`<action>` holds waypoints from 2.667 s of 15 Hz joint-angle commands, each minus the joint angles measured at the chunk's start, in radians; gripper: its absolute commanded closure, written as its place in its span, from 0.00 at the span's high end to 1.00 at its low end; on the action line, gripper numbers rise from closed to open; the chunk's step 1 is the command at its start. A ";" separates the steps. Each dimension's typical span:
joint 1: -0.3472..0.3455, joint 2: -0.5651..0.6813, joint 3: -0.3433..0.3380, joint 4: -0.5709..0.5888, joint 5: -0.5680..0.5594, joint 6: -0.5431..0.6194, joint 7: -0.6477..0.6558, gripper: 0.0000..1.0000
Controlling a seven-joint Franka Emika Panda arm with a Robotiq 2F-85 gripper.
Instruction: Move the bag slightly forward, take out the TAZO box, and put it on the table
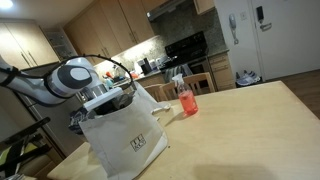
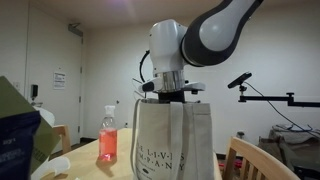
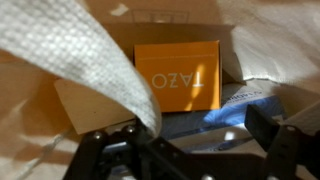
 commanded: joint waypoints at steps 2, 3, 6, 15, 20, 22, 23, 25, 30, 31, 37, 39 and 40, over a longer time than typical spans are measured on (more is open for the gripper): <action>-0.004 0.000 0.004 0.002 -0.001 -0.003 0.000 1.00; -0.004 0.000 0.004 0.002 -0.001 -0.003 0.000 1.00; 0.006 -0.010 -0.003 -0.006 -0.023 -0.021 0.025 1.00; 0.033 -0.123 -0.002 -0.054 -0.111 -0.018 0.053 1.00; 0.033 -0.172 -0.003 -0.094 -0.137 0.010 0.090 1.00; 0.032 -0.183 -0.007 -0.108 -0.150 0.014 0.103 1.00; 0.030 -0.186 -0.008 -0.113 -0.155 0.017 0.113 1.00; 0.029 -0.185 -0.013 -0.118 -0.185 0.021 0.135 1.00; 0.030 -0.163 -0.017 -0.100 -0.229 0.021 0.162 1.00; 0.030 -0.161 -0.018 -0.098 -0.237 0.019 0.165 1.00; 0.031 -0.140 -0.025 -0.088 -0.345 0.053 0.221 1.00; 0.033 -0.135 -0.029 -0.085 -0.419 0.050 0.269 1.00; 0.030 -0.134 -0.028 -0.085 -0.443 0.051 0.284 1.00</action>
